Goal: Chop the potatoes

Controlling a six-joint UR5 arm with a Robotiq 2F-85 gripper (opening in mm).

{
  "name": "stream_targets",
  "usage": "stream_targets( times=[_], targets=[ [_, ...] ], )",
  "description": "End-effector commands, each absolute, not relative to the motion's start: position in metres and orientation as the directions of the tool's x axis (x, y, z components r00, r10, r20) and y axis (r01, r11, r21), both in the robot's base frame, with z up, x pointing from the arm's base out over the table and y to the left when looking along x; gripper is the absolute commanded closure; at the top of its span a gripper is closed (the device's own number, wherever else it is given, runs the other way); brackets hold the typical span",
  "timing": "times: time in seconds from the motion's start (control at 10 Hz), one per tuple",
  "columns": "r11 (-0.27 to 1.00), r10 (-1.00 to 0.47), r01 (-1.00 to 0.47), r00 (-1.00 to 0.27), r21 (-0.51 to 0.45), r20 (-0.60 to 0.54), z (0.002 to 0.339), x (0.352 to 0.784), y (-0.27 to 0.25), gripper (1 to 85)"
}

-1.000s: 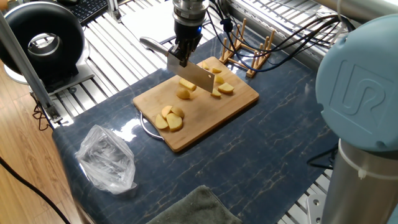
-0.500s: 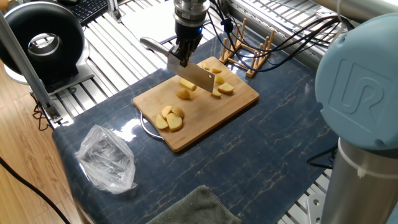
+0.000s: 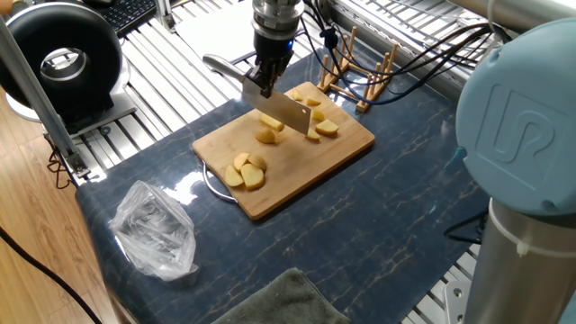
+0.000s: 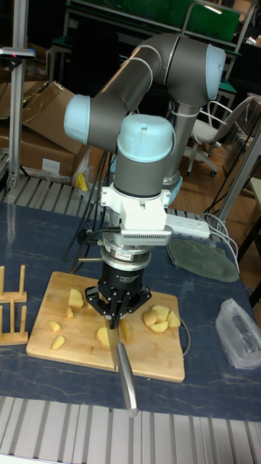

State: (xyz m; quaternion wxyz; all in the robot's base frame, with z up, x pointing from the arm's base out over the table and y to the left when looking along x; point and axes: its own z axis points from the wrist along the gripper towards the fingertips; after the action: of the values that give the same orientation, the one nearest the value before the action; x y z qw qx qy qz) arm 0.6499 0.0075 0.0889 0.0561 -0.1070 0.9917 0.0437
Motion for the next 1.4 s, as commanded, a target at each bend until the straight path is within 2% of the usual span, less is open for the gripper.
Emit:
stream_targets(
  times=[0.0,1.3],
  targets=[
    [0.973,-0.202,-0.214,-0.971,0.087,-0.126,0.089,0.650,0.009,84.7],
    [0.965,-0.234,-0.247,-0.962,0.089,-0.143,0.075,0.642,0.003,84.7]
  ],
)
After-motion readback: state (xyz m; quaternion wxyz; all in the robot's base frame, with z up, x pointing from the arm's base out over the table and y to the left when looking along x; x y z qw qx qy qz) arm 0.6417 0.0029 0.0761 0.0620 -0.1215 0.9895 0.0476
